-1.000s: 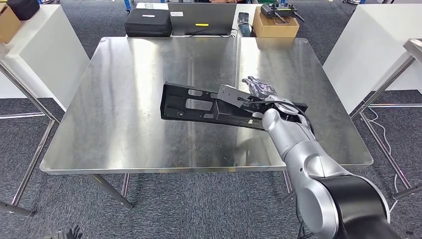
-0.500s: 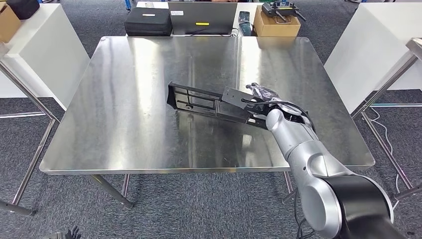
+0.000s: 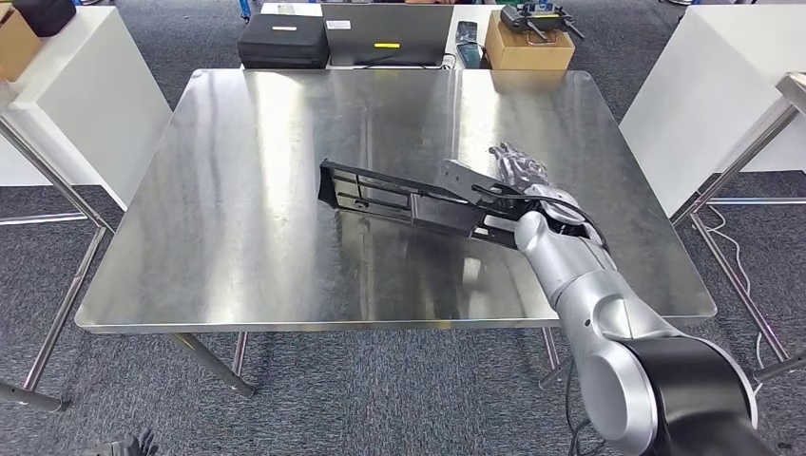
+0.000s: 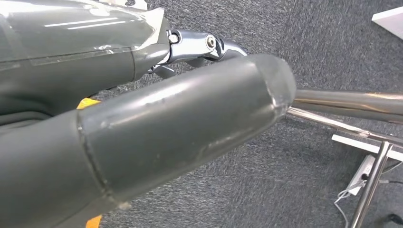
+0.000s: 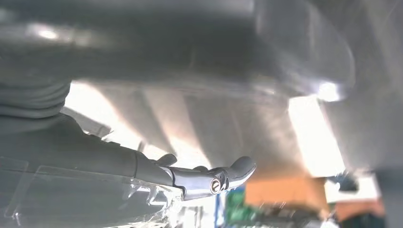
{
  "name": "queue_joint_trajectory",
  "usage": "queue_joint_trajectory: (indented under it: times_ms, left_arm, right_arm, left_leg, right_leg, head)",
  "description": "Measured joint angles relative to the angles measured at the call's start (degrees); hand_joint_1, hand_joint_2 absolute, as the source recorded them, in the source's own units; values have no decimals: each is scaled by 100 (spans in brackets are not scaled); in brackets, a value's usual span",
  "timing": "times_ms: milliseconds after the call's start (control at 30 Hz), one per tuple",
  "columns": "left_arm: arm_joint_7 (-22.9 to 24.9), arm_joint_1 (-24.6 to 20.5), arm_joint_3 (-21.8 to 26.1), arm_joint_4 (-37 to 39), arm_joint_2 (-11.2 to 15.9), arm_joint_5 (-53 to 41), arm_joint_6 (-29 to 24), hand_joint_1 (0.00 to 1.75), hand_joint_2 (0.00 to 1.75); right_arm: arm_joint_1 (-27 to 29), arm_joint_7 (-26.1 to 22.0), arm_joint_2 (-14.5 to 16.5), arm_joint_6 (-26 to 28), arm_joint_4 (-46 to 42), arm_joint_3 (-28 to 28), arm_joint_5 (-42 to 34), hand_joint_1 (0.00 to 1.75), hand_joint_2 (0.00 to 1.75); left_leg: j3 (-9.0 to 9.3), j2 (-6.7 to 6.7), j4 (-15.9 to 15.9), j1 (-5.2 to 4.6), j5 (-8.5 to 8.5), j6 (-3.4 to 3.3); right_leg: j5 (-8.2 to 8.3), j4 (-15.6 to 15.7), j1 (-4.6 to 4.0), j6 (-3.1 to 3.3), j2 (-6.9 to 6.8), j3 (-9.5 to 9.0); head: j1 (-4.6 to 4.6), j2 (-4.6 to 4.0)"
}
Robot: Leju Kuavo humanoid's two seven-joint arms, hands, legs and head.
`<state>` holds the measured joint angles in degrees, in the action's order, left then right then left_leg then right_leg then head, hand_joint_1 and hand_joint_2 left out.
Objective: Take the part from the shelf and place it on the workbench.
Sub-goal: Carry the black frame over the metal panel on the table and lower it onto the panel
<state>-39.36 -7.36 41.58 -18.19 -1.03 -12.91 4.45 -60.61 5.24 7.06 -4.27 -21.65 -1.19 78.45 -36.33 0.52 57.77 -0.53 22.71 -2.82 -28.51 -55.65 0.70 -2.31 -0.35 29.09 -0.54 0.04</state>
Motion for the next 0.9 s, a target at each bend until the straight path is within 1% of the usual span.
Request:
queue_joint_trajectory:
  times_ms: [33,200,333,433,567,733,900]
  left_arm:
    - [0,0,29,0,0,-62,13,0,0]
    - [7,-27,173,0,-15,-355,39,0,0]
    - [31,-76,243,0,-36,-524,44,0,0]
    - [63,-113,286,0,-50,-621,44,0,0]
    - [72,-157,326,0,-71,-737,45,0,0]
    - [75,-172,369,0,-118,-836,40,0,0]
    - [89,-169,418,8,-149,-879,24,0,0]
  right_arm:
    - [18,30,-34,121,-25,27,35,0,175]
    - [153,287,-223,607,-141,296,149,0,175]
    - [286,407,-407,993,-231,587,199,0,0]
    - [373,308,-524,1319,-361,832,167,0,0]
    - [521,-44,-606,1602,-758,1160,79,0,0]
    - [799,-466,-596,1529,-1373,1307,89,0,0]
    - [1135,-600,-483,1601,-1583,1291,180,0,0]
  left_leg:
    - [0,0,0,0,0,0]
    - [0,0,1,-1,1,0]
    - [0,-1,1,-1,1,0]
    - [-1,-1,1,-1,0,0]
    - [-3,-2,1,-1,0,0]
    - [-5,-5,1,0,1,0]
    - [-4,-3,0,2,1,1]
  right_leg:
    - [0,0,0,0,0,0]
    - [1,1,1,-1,0,1]
    - [2,1,0,-2,0,0]
    - [2,0,0,-3,1,-4]
    - [3,0,-1,-4,1,-33]
    - [3,0,-4,-5,1,-42]
    - [2,0,-9,-2,1,-35]
  head:
    - [0,0]
    - [-1,0]
    - [-1,0]
    - [-1,0]
    - [-1,0]
    - [-1,0]
    - [-1,0]
